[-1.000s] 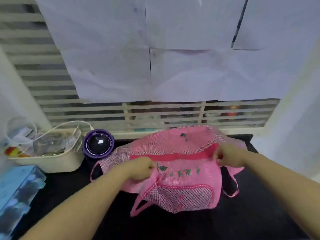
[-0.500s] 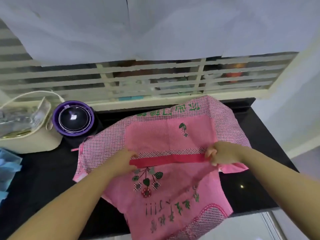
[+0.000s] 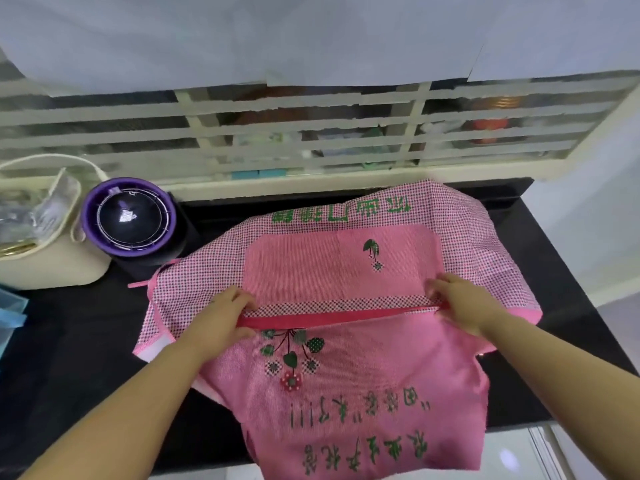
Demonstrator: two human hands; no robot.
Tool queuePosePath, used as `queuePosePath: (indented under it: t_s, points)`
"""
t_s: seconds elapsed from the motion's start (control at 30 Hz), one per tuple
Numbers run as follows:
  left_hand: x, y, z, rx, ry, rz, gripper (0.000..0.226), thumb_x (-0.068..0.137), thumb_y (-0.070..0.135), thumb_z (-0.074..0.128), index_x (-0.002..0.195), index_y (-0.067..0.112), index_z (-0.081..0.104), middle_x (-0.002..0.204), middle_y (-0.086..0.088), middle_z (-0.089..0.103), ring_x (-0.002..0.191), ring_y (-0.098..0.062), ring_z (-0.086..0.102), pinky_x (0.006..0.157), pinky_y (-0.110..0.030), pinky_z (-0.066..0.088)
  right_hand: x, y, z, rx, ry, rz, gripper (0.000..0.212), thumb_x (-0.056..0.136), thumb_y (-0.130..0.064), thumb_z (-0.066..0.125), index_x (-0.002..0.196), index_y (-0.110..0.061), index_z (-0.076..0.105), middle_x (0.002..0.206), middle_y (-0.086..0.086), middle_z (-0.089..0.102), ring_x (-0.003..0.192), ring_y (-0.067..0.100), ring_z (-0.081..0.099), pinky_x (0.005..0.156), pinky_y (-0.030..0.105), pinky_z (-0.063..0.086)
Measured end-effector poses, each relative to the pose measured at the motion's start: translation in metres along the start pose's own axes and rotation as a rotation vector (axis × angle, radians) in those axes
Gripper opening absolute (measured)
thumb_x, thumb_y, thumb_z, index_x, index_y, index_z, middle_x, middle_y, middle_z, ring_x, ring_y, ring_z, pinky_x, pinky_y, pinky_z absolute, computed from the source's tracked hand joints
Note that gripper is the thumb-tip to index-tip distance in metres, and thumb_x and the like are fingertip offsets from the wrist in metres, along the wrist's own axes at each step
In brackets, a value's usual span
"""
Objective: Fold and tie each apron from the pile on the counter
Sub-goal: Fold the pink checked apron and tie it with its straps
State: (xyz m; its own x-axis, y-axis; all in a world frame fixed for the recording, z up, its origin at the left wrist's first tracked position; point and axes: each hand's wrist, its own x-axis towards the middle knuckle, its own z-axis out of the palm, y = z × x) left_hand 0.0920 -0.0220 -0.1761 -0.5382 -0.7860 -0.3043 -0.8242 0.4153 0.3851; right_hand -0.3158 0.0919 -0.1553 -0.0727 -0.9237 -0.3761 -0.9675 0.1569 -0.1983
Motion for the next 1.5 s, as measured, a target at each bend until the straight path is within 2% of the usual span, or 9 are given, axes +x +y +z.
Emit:
queuePosePath:
  t_s: [0.23,0.37,0.53,0.7,0.83,1.07,1.27,1.37,1.5]
  points:
    - [-0.02,-0.008,0.01,0.014,0.143,0.088,0.035,0.085,0.019,0.069,0.119,0.018,0.058,0.116,0.007,0.054,0.103,-0.012,0.052,0.091,-0.027,0.045,-0.007,0.008,0.014,0.008,0.155,-0.056,0.028,0.088,-0.012,0.052,0.11,-0.018,0.069,0.107,-0.002,0.061,0.1,0.02,0.059,0.088,0.035,0.049]
    - [-0.026,-0.006,0.007,0.064,0.147,0.069,0.006,0.089,0.011,0.062,0.094,0.015,0.064,0.1,0.003,0.055,0.086,-0.014,0.054,0.08,-0.033,0.049,-0.018,0.002,0.007,-0.115,0.098,0.087,0.031,0.091,-0.017,0.047,0.117,-0.025,0.063,0.104,-0.003,0.06,0.103,0.019,0.057,0.084,0.033,0.048]
    - [-0.02,0.009,-0.025,-0.025,0.276,-0.076,0.01,0.093,0.016,0.053,0.09,0.023,0.059,0.091,0.004,0.059,0.084,-0.02,0.057,0.074,-0.035,0.046,-0.022,-0.015,-0.03,-0.37,0.274,0.287,0.036,0.093,-0.014,0.042,0.116,-0.031,0.063,0.104,-0.003,0.064,0.105,0.021,0.054,0.078,0.033,0.048]
    - [-0.011,0.051,-0.119,-0.075,0.538,-0.089,0.019,0.101,0.021,0.037,0.1,0.014,0.054,0.095,0.0,0.056,0.089,-0.027,0.057,0.079,-0.037,0.043,-0.023,-0.029,-0.106,0.055,0.48,0.5,0.031,0.086,0.003,0.044,0.103,-0.012,0.065,0.105,0.015,0.065,0.097,0.035,0.062,0.074,0.036,0.047]
    - [-0.016,0.074,-0.203,0.052,0.692,0.053,0.022,0.102,0.023,0.038,0.101,0.009,0.054,0.089,-0.012,0.059,0.082,-0.03,0.055,0.068,-0.035,0.037,-0.03,-0.04,-0.186,0.32,0.682,0.4,0.022,0.087,0.005,0.05,0.066,-0.001,0.053,0.092,0.027,0.065,0.084,0.034,0.059,0.066,0.029,0.035]
    - [-0.058,0.099,-0.314,0.272,0.826,0.151,0.044,0.083,0.054,0.064,0.075,0.011,0.059,0.068,-0.003,0.054,0.069,-0.025,0.052,0.063,-0.037,0.043,-0.068,-0.053,-0.28,0.408,1.122,0.176,0.039,0.088,-0.021,0.04,0.098,0.005,0.066,0.104,0.026,0.065,0.099,0.041,0.057,0.078,0.036,0.036]
    - [-0.083,0.105,-0.347,0.352,0.866,0.132,0.009,0.088,0.011,0.061,0.082,0.009,0.066,0.083,-0.01,0.059,0.086,-0.032,0.059,0.068,-0.037,0.044,-0.083,-0.054,-0.299,0.108,1.089,0.106,0.019,0.083,-0.001,0.055,0.097,0.001,0.068,0.086,0.015,0.055,0.087,0.035,0.055,0.068,0.034,0.038]
    - [-0.086,0.109,-0.36,0.296,0.972,0.099,0.018,0.088,0.001,0.057,0.098,0.005,0.071,0.093,-0.019,0.057,0.092,-0.038,0.058,0.078,-0.041,0.044,-0.088,-0.061,-0.313,0.095,1.151,0.163,0.017,0.083,0.002,0.052,0.091,0.007,0.067,0.082,0.019,0.053,0.086,0.037,0.053,0.063,0.032,0.032]
    - [-0.087,0.129,-0.374,0.183,1.058,-0.004,0.022,0.085,-0.005,0.052,0.1,-0.004,0.068,0.099,-0.026,0.054,0.097,-0.042,0.055,0.084,-0.042,0.042,-0.095,-0.08,-0.331,0.153,1.144,0.119,0.02,0.082,-0.017,0.063,0.093,0.0,0.067,0.09,0.021,0.061,0.093,0.038,0.057,0.072,0.038,0.048]
